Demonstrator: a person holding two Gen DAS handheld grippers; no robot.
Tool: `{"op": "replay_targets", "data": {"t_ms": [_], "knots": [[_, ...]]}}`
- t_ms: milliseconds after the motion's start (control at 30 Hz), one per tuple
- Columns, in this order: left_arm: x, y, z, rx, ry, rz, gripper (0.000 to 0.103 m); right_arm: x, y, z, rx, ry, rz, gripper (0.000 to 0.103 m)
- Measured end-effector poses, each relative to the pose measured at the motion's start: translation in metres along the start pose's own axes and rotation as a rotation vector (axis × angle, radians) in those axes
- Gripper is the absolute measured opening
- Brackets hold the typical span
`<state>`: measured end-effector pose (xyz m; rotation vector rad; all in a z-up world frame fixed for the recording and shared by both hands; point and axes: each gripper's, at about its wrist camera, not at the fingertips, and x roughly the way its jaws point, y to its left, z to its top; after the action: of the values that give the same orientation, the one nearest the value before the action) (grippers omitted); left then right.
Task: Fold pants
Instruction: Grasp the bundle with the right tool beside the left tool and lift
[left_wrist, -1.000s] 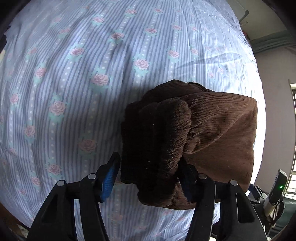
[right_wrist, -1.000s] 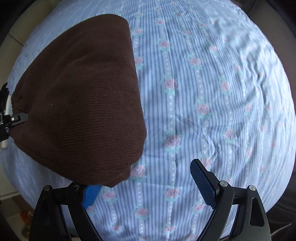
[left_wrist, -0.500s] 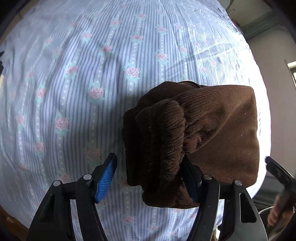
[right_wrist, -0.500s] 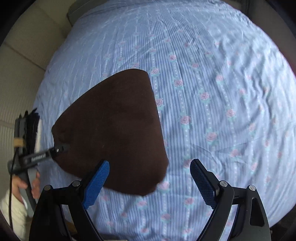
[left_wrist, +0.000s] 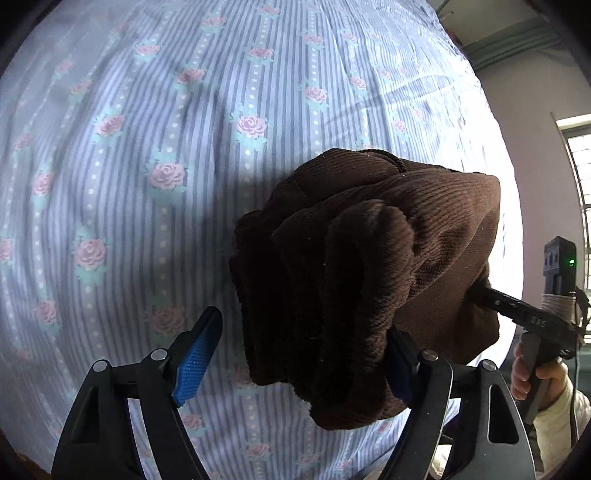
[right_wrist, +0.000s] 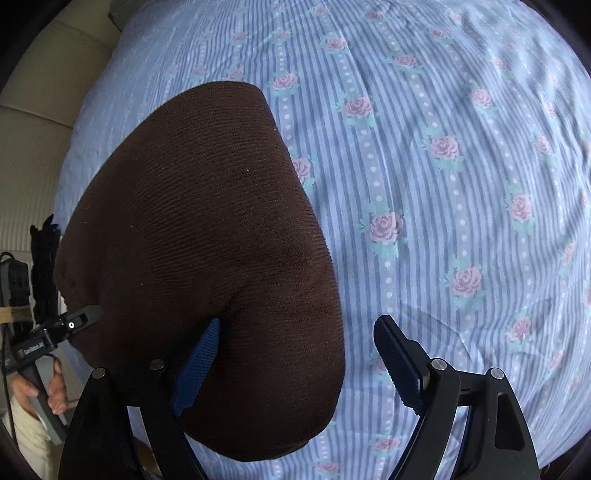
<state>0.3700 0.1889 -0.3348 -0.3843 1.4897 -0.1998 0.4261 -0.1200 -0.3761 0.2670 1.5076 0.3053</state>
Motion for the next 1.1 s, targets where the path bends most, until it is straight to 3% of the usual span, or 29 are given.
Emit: {"op": "replay_targets", "data": {"t_ms": [467,533,600,633,667,700,900,1100], "knots": [[0.035,0.023,0.007,-0.096,-0.029,-0.196,0.089,0.051,0.009,0.026,-0.025,0.019,0.041,0.087],[0.035,0.025,0.006,-0.124,-0.043,-0.203,0.087,0.059,0.001,0.027,-0.002,0.016,0.06,0.089],[0.033,0.025,0.005,-0.14,-0.054,-0.21,0.079,0.063,0.0,0.03,0.022,0.017,0.074,0.088],[0.031,0.024,0.004,-0.146,-0.055,-0.215,0.076,0.063,0.001,0.031,0.027,0.018,0.081,0.085],[0.027,0.025,0.003,-0.148,-0.055,-0.216,0.07,0.063,0.002,0.034,0.03,0.024,0.095,0.071],[0.023,0.024,0.002,-0.145,-0.057,-0.211,0.065,0.06,0.001,0.035,0.032,0.029,0.128,0.067],[0.006,0.009,0.002,-0.156,-0.069,-0.172,0.057,0.042,0.017,0.032,0.001,0.01,0.105,0.053],[-0.016,-0.01,-0.004,-0.135,-0.104,-0.129,0.054,0.007,0.052,0.016,-0.086,-0.065,0.072,0.048]]}}
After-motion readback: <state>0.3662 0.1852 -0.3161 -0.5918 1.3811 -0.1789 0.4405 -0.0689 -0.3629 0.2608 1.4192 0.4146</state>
